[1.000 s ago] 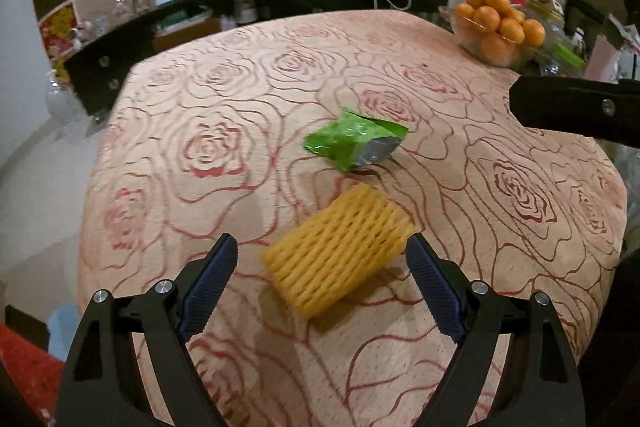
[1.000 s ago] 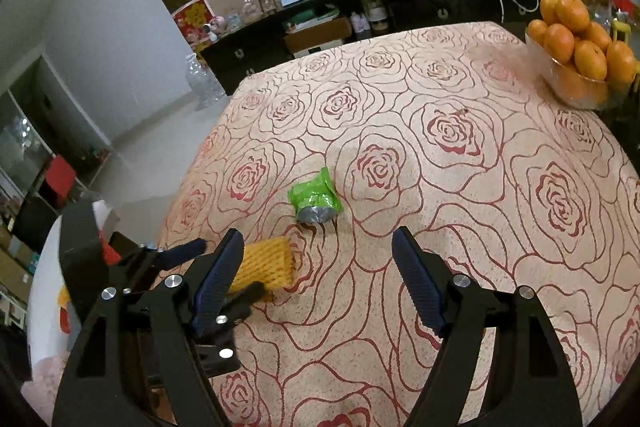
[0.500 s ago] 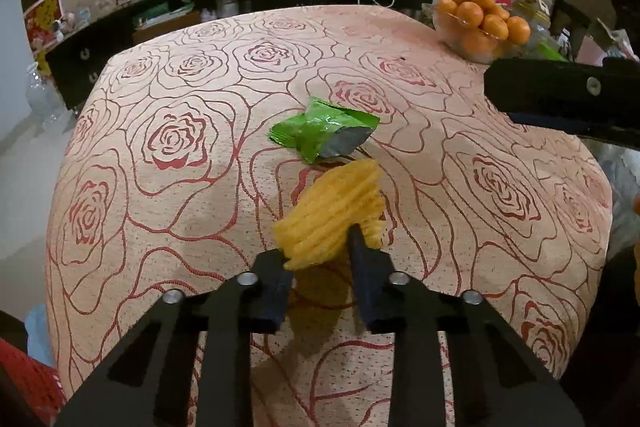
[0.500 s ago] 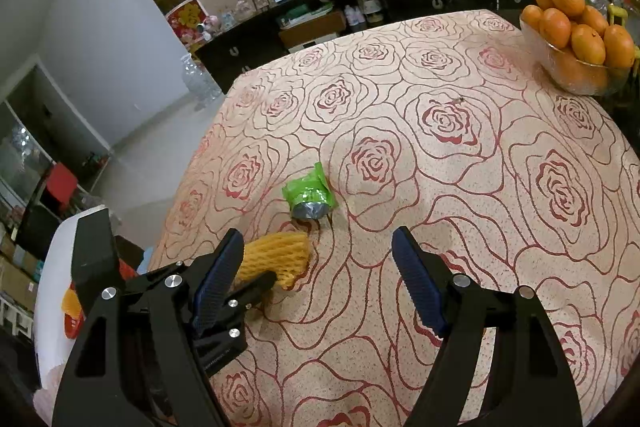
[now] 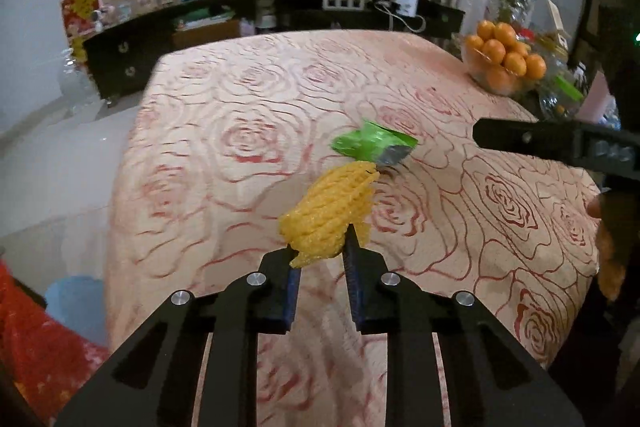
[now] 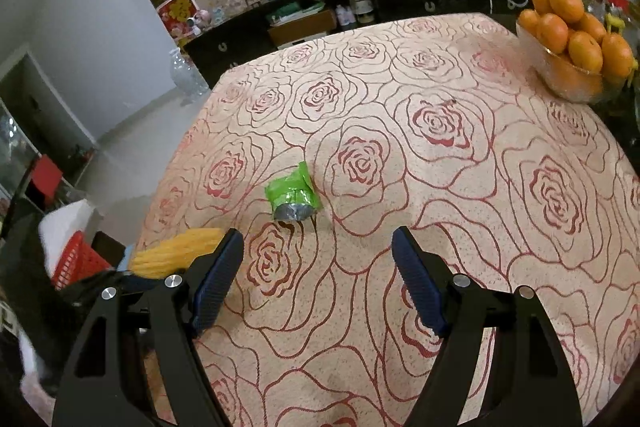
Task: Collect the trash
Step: 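Grasp the green snack wrapper with the right tool while the left tool holds the foam net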
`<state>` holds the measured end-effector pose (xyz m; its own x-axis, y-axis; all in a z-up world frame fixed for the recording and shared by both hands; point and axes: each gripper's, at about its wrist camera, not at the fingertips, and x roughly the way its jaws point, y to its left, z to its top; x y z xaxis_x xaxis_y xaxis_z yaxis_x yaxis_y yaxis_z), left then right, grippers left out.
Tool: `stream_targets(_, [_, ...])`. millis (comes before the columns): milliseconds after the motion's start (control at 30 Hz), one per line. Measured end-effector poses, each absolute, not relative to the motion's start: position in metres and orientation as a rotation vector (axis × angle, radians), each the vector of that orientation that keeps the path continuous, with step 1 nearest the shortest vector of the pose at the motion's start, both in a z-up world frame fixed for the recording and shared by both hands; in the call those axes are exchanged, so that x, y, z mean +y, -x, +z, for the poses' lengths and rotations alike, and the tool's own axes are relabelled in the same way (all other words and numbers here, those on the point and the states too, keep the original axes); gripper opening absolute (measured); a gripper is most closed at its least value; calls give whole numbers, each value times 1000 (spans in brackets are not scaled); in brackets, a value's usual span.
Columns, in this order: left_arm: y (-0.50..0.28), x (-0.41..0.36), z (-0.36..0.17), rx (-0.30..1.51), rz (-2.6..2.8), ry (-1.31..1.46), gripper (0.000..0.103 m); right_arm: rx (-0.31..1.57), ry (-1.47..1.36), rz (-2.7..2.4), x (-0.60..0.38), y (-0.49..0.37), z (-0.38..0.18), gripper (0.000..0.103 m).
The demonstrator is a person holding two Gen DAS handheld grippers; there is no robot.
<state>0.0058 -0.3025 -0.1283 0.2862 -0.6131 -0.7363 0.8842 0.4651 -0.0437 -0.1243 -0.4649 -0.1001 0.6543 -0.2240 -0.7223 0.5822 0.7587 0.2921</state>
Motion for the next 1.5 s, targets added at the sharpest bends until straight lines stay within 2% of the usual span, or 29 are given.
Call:
stream_targets(300, [-19, -244, -89, 717, -932, -327, 19, 786, -425, -434, -460, 74, -112, 74])
stream_targets(500, [-26, -228, -90, 709, -895, -288, 19, 834, -317, -429, -461, 41, -126, 74])
stream_targets(800, [-37, -220, -97, 727, -856, -269, 19, 879, -309, -402, -477, 15, -146, 74])
stream_targets(1133, [-36, -218, -100, 730, -835, -272, 19, 922, -278, -396, -474, 11, -155, 42])
stream_targets(1233, [-38, -217, -102, 736, -825, -271, 19, 920, -284, -394, -474, 12, -155, 38])
stream_targets(1500, [-44, -211, -101, 729, -793, -257, 19, 855, -285, -395, -467, 19, -138, 38])
